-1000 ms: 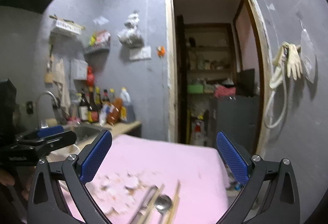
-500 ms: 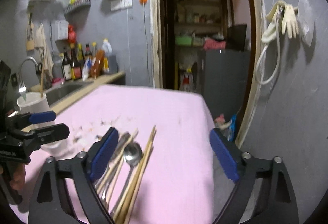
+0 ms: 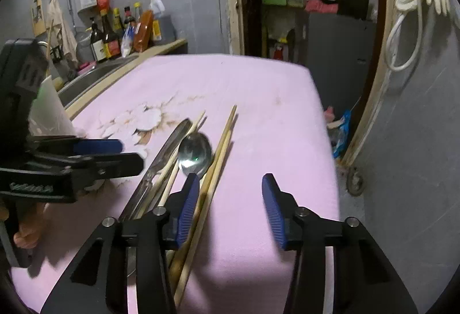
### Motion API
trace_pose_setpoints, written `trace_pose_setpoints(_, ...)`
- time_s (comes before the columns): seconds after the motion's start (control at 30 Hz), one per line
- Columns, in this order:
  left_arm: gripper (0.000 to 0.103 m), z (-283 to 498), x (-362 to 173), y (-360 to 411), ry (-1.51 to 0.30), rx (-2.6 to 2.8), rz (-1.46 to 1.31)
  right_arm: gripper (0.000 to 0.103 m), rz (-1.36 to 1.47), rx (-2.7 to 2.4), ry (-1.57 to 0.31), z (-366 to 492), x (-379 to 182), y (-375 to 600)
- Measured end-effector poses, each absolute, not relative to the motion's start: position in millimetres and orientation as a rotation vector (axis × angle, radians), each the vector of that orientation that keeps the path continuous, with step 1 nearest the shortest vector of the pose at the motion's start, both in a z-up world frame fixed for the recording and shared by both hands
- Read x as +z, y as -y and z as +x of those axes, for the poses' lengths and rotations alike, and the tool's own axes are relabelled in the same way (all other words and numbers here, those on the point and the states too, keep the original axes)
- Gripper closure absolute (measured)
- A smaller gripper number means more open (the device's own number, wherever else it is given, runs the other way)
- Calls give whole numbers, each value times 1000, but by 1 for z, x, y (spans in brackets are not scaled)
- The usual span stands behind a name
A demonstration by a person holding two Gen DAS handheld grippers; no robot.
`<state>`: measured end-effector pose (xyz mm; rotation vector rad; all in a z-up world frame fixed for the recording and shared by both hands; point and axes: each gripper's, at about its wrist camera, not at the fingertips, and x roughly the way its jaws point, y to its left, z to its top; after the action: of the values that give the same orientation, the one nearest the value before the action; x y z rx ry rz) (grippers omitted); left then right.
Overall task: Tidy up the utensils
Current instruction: 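Lower the left gripper onto the metal peeler while the right gripper grasps another chopstick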
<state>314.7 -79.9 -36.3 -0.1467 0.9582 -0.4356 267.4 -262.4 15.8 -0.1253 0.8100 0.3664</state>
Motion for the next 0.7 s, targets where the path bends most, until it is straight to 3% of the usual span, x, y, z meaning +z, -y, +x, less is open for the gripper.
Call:
trace_pose_setpoints(0.27,76,336,-47,74,-1025,-411,-177,72,-140,359,-861,277,11,257)
trace_pose_setpoints(0.7,76,364,-44,84,-1082,-364,-169,78,-203,325,-922,309,3,247)
